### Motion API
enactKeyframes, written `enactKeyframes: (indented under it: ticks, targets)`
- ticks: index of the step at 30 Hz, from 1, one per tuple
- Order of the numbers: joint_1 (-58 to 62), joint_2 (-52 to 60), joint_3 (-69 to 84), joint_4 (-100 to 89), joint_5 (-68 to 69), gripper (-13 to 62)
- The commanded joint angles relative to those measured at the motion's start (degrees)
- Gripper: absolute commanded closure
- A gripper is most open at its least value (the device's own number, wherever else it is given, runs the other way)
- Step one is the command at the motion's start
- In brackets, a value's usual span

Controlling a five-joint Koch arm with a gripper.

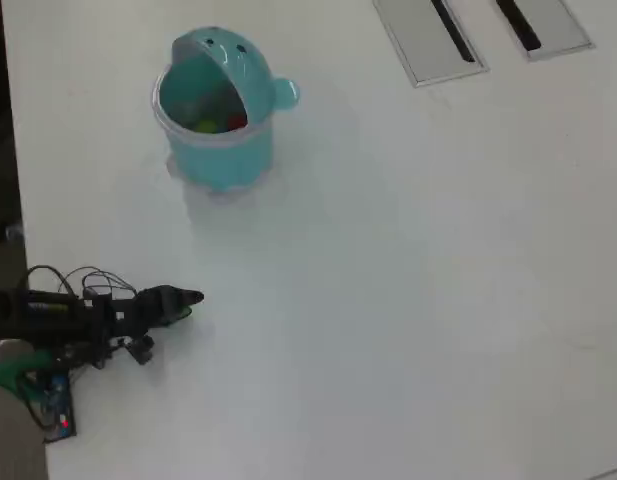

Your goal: Grasp RGB lego blocks and put them in the bin one by one.

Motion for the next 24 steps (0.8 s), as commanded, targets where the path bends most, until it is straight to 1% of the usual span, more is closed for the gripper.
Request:
enactKeyframes:
  ticks: [1, 8, 12, 24]
  targets:
    - [-0.2, 4.2, 4.1, 0.0, -1.9, 15.5]
    - [-0.7, 4.1, 4.1, 0.2, -3.3, 15.6]
    - [-0.7, 4.1, 4.1, 0.2, -6.2, 15.5]
    - [-0.1, 4.0, 4.1, 0.2, -6.1, 15.4]
